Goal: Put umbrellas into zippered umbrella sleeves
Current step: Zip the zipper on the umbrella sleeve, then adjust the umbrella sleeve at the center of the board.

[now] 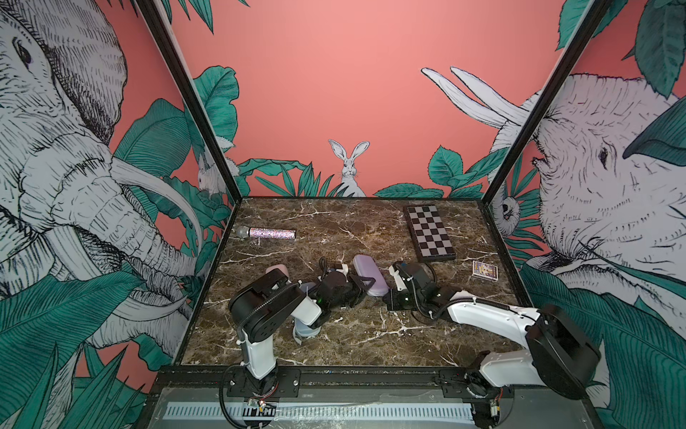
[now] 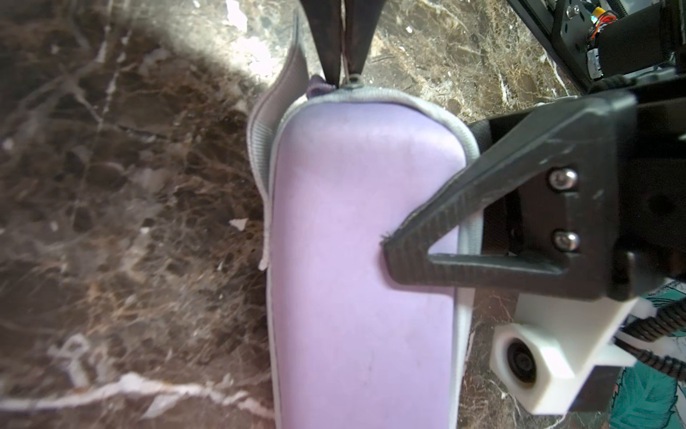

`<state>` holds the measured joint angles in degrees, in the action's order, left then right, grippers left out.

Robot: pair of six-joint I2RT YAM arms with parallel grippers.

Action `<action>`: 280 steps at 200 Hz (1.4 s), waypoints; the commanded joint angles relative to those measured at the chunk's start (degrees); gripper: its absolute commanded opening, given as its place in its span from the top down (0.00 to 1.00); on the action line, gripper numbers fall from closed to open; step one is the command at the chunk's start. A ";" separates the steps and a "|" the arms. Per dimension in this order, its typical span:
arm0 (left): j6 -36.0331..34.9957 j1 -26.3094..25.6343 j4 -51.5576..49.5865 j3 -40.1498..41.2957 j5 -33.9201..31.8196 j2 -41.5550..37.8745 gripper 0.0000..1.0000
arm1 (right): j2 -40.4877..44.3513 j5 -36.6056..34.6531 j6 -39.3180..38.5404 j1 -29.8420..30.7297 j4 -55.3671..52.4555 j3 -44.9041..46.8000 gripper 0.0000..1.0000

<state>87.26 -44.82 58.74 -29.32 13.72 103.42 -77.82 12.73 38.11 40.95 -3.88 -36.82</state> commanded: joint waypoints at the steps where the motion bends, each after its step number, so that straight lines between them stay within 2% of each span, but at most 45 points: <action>1: -3.33 2.25 -1.97 0.45 1.86 -1.35 1.00 | -0.88 -9.58 -3.51 -5.37 -7.34 0.13 1.00; 29: -4.57 2.19 -2.94 -1.00 6.16 0.09 1.00 | -0.81 -9.89 -4.65 -6.39 -7.93 -0.08 1.00; 45: -7.44 2.27 -7.22 -2.85 9.05 0.62 1.00 | 0.84 -6.65 -4.78 -6.32 -7.04 0.54 1.00; 52: -8.68 2.19 -8.64 -3.32 9.77 0.66 1.00 | 2.04 -5.02 -4.60 -6.33 -6.58 0.91 0.86; 59: -9.84 2.19 -9.81 -3.33 10.11 0.48 1.00 | 3.55 -4.10 -4.70 -6.33 -6.80 0.86 0.79; 71: -11.85 2.19 -11.69 -2.80 10.43 -0.28 1.00 | 6.46 -3.92 -4.81 -6.32 -7.94 0.52 0.72; 87: -14.18 2.11 -14.19 -1.55 10.63 -1.57 1.00 | 9.65 -5.15 -4.97 -6.56 -9.90 -0.50 0.67; 109: -14.93 1.66 -13.98 0.49 10.81 -2.21 1.00 | 8.87 -5.24 -4.89 -7.02 -10.80 -2.10 0.66; 144: -14.23 1.49 -12.86 2.59 9.51 -2.87 1.00 | 3.72 1.27 -0.53 -6.03 -5.24 -1.98 0.67; 174: -11.65 1.46 -10.07 1.75 9.04 -1.95 1.00 | 4.09 -3.07 0.85 -0.53 -4.90 -0.31 0.67; 195: -11.72 1.30 -10.93 1.02 9.28 -1.56 1.00 | 5.31 -4.11 2.47 0.69 -3.14 2.49 0.69; 208: -12.33 1.10 -12.42 0.98 10.19 -1.61 0.83 | 4.81 -4.59 2.44 0.93 -2.91 3.31 0.71; 242: -16.88 0.58 -24.62 3.47 10.18 -8.93 0.61 | 4.54 -6.40 -0.38 0.97 -5.11 2.77 0.71; 258: -22.23 0.99 -38.77 2.08 8.57 -14.89 0.51 | 3.80 -6.40 -2.21 0.99 -6.40 2.40 0.71; 280: -31.97 1.18 -59.84 -4.51 3.09 -22.38 0.42 | 3.44 -6.14 -4.17 1.40 -9.32 1.34 0.68</action>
<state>66.08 -43.83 24.67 -28.27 21.80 88.49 -73.82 7.77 36.80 41.63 -9.87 -33.82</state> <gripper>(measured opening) 0.547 0.303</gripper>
